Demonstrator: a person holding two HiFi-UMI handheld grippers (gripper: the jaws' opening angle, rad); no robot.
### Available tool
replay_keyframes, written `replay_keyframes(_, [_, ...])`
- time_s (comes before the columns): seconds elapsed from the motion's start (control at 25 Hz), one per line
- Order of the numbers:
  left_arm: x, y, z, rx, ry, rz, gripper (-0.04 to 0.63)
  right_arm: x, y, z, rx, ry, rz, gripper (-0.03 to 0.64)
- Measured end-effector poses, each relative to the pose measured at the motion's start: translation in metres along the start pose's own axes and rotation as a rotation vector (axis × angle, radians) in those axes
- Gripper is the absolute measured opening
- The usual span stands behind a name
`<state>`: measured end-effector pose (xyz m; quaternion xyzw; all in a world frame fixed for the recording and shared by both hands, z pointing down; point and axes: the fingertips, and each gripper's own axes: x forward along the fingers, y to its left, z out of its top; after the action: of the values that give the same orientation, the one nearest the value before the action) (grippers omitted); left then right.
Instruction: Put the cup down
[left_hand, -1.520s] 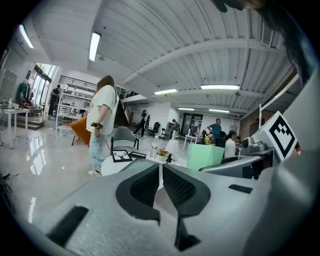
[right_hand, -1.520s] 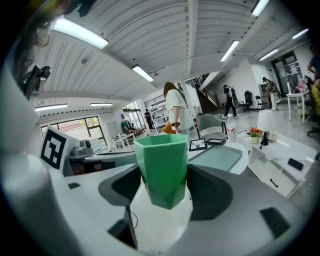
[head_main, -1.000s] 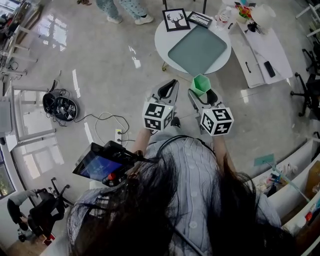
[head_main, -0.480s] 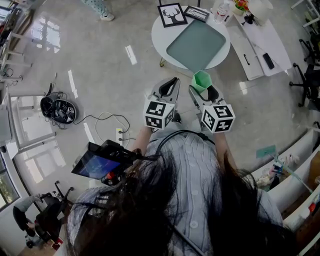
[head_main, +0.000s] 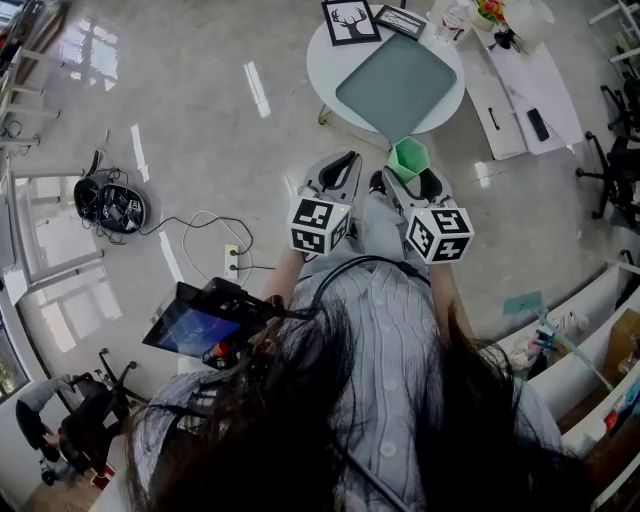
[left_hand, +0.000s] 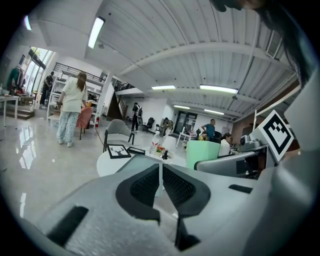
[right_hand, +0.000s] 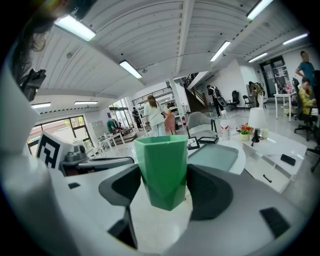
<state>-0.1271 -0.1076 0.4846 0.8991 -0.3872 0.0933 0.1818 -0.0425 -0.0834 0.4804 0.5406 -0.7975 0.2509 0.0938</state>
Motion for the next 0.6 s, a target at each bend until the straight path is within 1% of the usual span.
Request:
replay_keyframes(0.24, [0.000, 0.007, -0.003, -0.003, 0.008, 0.029, 0.029, 0.010, -0.009, 0.003, 0.003, 0.003, 0.009, 0.301])
replay_keyframes(0.4, [0.006, 0.020, 0.003, -0.009, 0.005, 0.053, 0.029, 0.022, -0.017, 0.011, 0.010, -0.003, 0.014, 0.301])
replay_keyframes(0.6, [0.023, 0.025, 0.008, -0.012, 0.017, 0.051, 0.029, 0.034, -0.030, 0.019, 0.012, -0.003, 0.013, 0.301])
